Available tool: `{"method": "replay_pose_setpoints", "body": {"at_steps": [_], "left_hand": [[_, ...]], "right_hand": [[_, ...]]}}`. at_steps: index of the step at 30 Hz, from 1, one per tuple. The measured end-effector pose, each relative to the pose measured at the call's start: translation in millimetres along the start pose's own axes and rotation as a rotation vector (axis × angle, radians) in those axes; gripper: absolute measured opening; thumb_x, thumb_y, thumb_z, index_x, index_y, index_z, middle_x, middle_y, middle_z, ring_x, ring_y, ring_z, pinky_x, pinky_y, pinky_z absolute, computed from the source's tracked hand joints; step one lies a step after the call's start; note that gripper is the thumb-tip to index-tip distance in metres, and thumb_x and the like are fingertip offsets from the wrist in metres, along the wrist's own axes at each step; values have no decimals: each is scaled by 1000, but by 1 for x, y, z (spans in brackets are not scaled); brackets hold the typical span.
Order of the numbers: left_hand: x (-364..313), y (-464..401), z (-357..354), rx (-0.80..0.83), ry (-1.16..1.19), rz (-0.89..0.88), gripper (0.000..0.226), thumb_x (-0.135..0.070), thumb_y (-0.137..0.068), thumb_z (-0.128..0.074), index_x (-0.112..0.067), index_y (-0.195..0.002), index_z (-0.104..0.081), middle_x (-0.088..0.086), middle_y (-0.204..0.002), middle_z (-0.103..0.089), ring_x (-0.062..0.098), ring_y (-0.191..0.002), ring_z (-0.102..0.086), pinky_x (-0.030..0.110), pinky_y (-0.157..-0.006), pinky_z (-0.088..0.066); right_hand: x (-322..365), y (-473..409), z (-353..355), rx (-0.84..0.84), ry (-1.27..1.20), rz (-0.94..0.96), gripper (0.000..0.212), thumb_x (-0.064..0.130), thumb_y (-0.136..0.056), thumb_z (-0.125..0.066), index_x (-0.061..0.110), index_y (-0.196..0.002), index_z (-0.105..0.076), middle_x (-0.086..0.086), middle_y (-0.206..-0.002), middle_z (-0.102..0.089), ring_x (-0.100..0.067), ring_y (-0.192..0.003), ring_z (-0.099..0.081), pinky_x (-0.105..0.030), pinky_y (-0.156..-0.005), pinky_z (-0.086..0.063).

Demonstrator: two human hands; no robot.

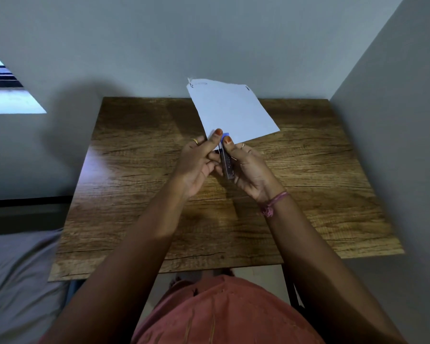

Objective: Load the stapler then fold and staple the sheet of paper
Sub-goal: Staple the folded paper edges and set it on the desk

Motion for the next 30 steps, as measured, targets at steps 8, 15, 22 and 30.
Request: {"method": "replay_pose_setpoints", "body": {"at_steps": [8,15,22,30], "left_hand": [[-5,-2,2,-100,-29,-67,9,-19,-86,-69,-16,-88,-76,7,-89,-72,20,-73,-60,23,-53,-49],[-4,-2,-2,-101,-9,-11,18,-28,-89,-65,-11,-95,-70,8,-93,-68,13,-63,-52,25,-58,-48],[-12,-2,-11,-84,-271,-91,30,-18,-75,-79,-8,-101,-68,10,-100,-74,27,-97,-70,42,-84,-54],[-10,-1,-9,-207,-178,-82,20,-8,-75,-78,-6,-94,-71,14,-100,-73,32,-101,-68,50,-97,-50]], "right_hand": [[1,-5,5,-67,48,42,23,37,-88,-63,15,-91,-68,-1,-71,-63,-6,-56,-56,-16,-44,-45],[-4,-7,7,-51,-2,-5,41,43,-76,-70,13,-104,-65,0,-73,-68,-8,-61,-62,-18,-48,-48],[-7,-11,13,-82,-31,6,24,29,-85,-67,10,-100,-67,-1,-77,-70,-11,-66,-62,-22,-53,-48],[-7,-16,11,-100,-98,36,28,31,-71,-74,10,-90,-75,-8,-94,-72,-18,-88,-67,-29,-77,-50]]}}
Point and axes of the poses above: each hand's wrist, its own y-axis away from the middle knuckle, its own z-axis out of the back of the hand, x = y × z, the point moved 9 cm from there along -y, towards the middle knuckle
